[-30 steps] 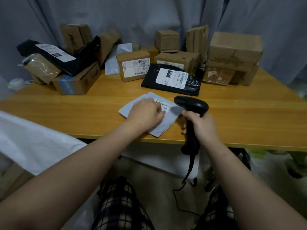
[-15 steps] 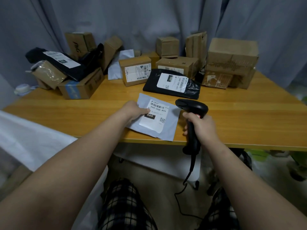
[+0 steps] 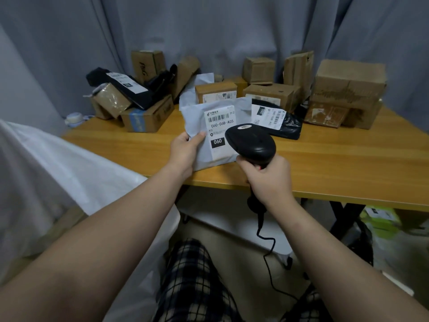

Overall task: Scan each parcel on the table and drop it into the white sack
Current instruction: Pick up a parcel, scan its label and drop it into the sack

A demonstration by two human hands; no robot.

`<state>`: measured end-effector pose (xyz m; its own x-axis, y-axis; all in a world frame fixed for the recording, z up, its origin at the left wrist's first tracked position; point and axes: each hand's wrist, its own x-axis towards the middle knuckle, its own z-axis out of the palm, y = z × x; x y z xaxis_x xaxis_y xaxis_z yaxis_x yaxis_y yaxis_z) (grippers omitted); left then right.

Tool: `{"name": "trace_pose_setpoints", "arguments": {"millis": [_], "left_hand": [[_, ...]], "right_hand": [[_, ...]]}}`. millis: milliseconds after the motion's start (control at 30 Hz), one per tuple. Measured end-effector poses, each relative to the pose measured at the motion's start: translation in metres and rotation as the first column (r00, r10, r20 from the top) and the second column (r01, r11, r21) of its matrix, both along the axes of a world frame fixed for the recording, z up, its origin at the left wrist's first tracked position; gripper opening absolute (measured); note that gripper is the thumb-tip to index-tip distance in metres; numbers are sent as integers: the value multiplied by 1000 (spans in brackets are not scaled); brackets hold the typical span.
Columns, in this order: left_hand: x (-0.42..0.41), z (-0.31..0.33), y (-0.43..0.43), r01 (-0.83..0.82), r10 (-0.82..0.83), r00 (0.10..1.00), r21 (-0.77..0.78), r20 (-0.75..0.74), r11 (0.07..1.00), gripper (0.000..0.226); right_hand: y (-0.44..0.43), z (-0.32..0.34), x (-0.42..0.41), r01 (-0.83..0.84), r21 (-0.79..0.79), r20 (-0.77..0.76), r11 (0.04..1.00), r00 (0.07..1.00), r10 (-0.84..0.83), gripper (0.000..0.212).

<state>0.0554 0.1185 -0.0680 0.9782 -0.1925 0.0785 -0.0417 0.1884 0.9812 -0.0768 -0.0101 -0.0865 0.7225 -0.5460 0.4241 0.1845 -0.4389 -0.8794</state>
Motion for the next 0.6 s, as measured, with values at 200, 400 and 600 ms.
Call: {"name": "trace_pose_setpoints", "arguments": {"millis": [200, 400, 600], "left_hand": [[5, -5, 5, 6, -5, 998, 18, -58, 1000, 9], [7, -5, 4, 1, 0, 997, 17, -80, 1000, 7], [6, -5, 4, -9, 10, 996, 12, -93, 1000, 1]], "right_hand": [[6, -6, -2, 12, -34, -14, 999, 1000, -13, 50], [6, -2, -3, 15, -75, -12, 997, 1000, -16, 53], [5, -7, -1, 1, -77, -4, 997, 1000, -1, 54]]}}
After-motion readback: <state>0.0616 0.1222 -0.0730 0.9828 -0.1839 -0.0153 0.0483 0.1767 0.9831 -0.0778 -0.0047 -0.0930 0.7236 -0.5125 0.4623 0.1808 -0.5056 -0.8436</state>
